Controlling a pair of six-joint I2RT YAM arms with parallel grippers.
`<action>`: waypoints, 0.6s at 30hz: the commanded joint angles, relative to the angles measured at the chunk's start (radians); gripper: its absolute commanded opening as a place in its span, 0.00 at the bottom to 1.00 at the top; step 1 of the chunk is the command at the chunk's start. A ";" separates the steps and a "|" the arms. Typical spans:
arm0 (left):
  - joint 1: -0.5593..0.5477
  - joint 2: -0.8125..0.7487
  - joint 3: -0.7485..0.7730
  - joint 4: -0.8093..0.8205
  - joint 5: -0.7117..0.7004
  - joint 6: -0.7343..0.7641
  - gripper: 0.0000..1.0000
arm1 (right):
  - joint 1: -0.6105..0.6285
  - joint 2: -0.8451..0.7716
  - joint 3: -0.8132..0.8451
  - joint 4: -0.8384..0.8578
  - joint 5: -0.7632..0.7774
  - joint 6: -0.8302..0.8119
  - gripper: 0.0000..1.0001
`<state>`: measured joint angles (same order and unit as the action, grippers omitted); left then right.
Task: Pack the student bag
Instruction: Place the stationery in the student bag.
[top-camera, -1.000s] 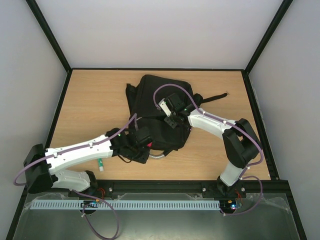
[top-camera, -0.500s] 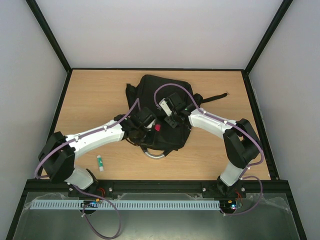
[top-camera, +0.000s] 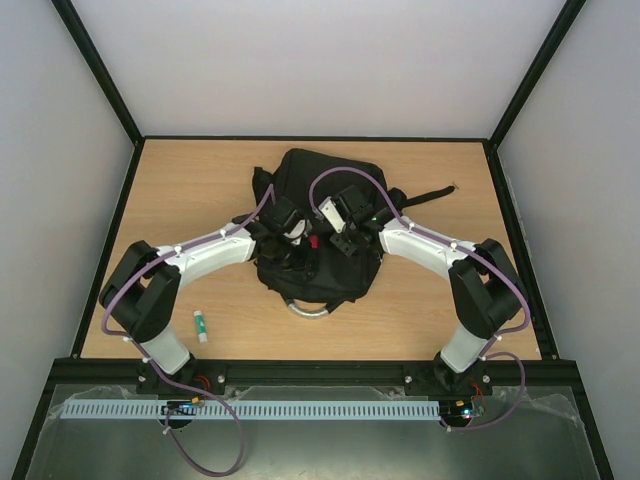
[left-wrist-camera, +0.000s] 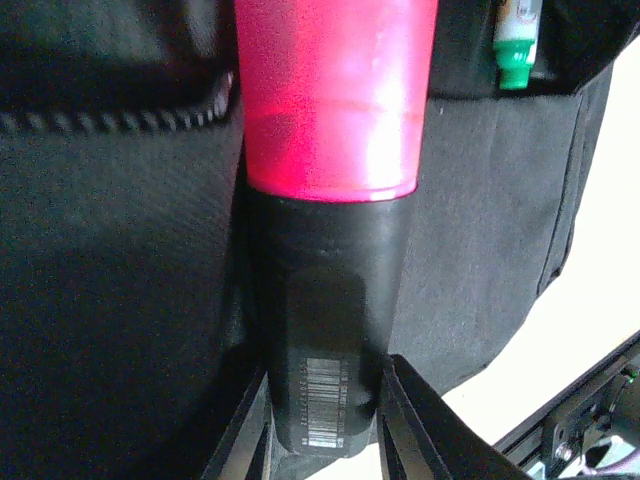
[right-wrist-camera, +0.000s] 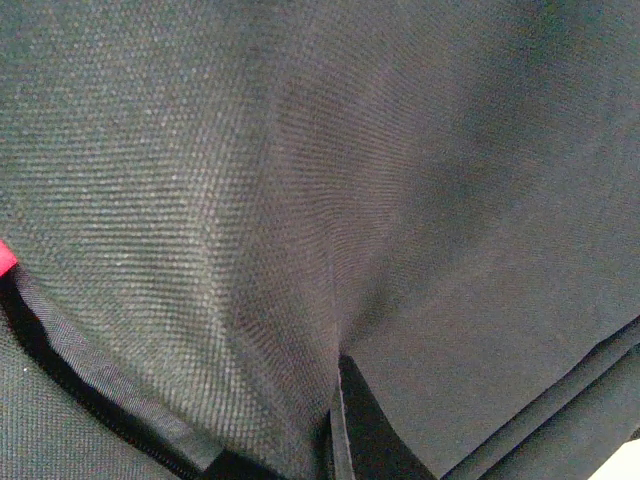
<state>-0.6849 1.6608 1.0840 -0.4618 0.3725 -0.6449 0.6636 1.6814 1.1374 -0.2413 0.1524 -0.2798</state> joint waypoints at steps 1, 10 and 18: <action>0.036 0.049 0.013 0.035 -0.126 -0.053 0.08 | 0.005 -0.039 -0.015 -0.081 -0.075 0.001 0.01; 0.060 0.127 0.167 0.024 -0.231 -0.050 0.09 | 0.005 -0.033 -0.014 -0.085 -0.082 0.002 0.01; 0.058 0.060 0.226 -0.015 -0.328 -0.020 0.33 | 0.005 -0.031 -0.015 -0.084 -0.080 -0.002 0.01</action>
<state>-0.6441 1.7683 1.2881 -0.4545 0.1741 -0.6849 0.6601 1.6764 1.1374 -0.2379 0.1356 -0.2802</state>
